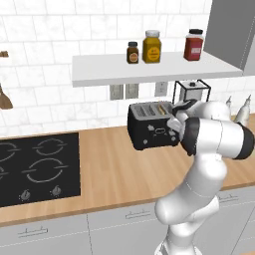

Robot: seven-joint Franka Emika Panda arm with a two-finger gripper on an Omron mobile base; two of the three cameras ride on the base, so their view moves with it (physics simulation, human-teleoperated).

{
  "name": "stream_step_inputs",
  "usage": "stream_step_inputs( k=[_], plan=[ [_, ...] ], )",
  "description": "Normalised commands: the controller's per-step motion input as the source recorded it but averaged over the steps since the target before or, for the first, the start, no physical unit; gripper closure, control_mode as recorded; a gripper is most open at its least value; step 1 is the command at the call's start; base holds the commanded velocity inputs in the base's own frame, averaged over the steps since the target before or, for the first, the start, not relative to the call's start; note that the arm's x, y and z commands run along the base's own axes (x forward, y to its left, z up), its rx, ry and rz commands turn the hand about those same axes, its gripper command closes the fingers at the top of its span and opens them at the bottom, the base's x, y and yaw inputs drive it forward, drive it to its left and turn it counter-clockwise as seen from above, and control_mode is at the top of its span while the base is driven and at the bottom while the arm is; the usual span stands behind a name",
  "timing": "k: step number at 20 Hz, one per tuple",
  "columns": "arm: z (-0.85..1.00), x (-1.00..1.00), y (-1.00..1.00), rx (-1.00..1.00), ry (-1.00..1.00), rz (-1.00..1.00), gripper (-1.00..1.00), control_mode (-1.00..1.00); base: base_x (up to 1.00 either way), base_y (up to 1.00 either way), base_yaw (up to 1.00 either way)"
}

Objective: Start the toaster. Once the lever pops up, take the bread to the plate on the dining counter.

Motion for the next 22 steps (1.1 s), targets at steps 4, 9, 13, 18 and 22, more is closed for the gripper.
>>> stream_step_inputs(
  k=[4,9,13,18,22],
  plan=[
    [-0.56,-0.03,-0.04,0.00,0.00,0.00,-1.00,-1.00,0.00,0.00,0.00],
    [-0.38,-0.07,-0.02,-0.01,-0.03,0.00,-1.00,-1.00,0.00,0.00,0.00],
    [0.34,-0.26,-0.14,0.00,-0.20,0.00,-1.00,-1.00,0.00,0.00,0.00],
    [0.55,-0.21,-0.07,0.00,-0.17,0.00,-1.00,-1.00,0.00,0.00,0.00],
    [0.57,-0.15,-0.03,0.00,-0.09,0.00,-1.00,-1.00,0.00,0.00,0.00]
  ],
)
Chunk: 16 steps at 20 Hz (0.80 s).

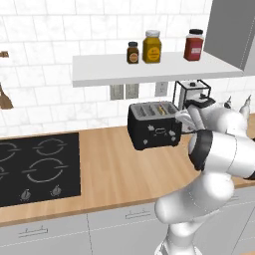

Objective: Start the toaster. Once the lever pops up, take the bread to the plate on the dining counter.

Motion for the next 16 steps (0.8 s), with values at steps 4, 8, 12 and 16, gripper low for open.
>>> stream_step_inputs(
  k=[4,8,12,16],
  plan=[
    [0.42,-0.24,-0.11,0.00,-0.03,0.00,-1.00,-1.00,0.00,0.00,0.00],
    [0.23,-0.18,-0.35,0.03,0.00,-0.02,-1.00,-1.00,0.00,0.00,0.00],
    [0.21,-0.21,-0.46,0.03,-0.02,-0.03,-1.00,-1.00,0.00,0.00,0.00],
    [0.28,-0.32,-0.48,0.04,-0.08,-0.04,-1.00,-1.00,0.00,0.00,0.00]
  ],
)
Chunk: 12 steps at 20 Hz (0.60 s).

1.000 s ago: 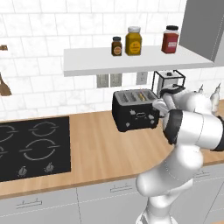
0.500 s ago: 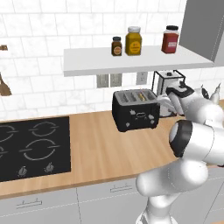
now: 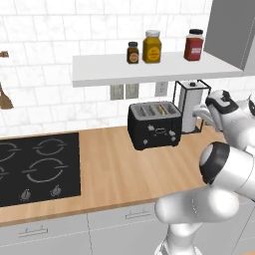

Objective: Start the toaster. Once the lever pops up, take the bread to the plate on the dining counter.

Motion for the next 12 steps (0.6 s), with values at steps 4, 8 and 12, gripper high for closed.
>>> stream_step_inputs(
  k=[4,8,12],
  plan=[
    [0.26,-0.27,-0.31,0.01,-0.14,0.00,-1.00,-1.00,0.00,0.00,0.00],
    [0.16,-0.23,-0.16,0.00,-0.12,0.00,-1.00,-1.00,0.00,0.00,0.00],
    [0.00,0.00,0.00,0.00,0.00,0.00,-1.00,-1.00,0.00,0.00,0.00]
  ],
)
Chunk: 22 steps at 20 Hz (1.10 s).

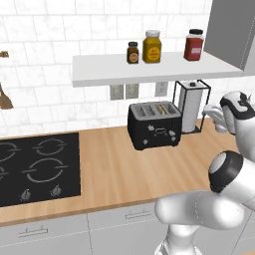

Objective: Start the toaster. Once the lever pops up, take the bread to the plate on the dining counter.

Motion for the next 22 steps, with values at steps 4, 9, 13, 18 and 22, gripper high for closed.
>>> stream_step_inputs(
  k=[4,9,13,18,22],
  plan=[
    [0.00,0.00,0.00,0.00,0.00,0.00,-1.00,-1.00,0.00,0.00,0.00],
    [0.00,0.00,0.00,0.00,0.00,0.00,-1.00,-1.00,0.00,0.00,0.00],
    [0.00,0.00,0.00,0.00,0.00,0.00,-1.00,-1.00,0.00,0.00,0.00],
    [0.00,0.00,0.00,0.00,0.00,0.00,-1.00,-1.00,0.00,0.00,0.00],
    [0.00,0.00,0.00,0.00,0.00,0.00,-1.00,-1.00,0.00,0.00,0.00]
  ],
)
